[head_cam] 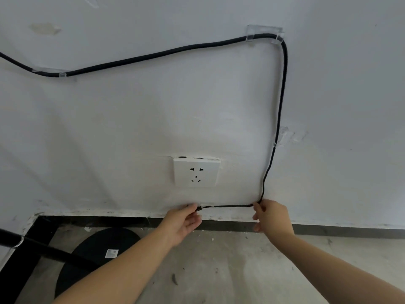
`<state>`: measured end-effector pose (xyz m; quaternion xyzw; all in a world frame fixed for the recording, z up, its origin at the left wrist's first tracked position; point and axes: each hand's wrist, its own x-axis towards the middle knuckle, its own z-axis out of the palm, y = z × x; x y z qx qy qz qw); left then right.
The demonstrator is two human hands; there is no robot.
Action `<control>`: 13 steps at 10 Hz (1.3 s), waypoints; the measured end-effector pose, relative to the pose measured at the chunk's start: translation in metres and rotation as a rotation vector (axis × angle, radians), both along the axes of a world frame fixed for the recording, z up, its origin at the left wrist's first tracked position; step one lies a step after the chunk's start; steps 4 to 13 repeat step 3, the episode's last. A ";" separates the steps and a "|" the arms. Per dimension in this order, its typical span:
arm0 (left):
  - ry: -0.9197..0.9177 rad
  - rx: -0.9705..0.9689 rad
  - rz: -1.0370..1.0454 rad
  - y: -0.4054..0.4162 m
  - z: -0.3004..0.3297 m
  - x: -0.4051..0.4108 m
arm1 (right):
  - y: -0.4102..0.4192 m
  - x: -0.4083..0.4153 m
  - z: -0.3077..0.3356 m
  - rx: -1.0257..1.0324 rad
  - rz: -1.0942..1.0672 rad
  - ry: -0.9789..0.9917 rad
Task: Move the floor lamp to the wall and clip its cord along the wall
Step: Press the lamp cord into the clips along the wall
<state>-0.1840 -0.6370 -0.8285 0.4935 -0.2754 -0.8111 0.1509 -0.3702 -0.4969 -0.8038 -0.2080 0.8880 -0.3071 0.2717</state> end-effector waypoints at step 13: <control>-0.340 -0.240 -0.050 -0.009 0.014 0.026 | 0.001 -0.019 0.034 0.138 0.189 -0.065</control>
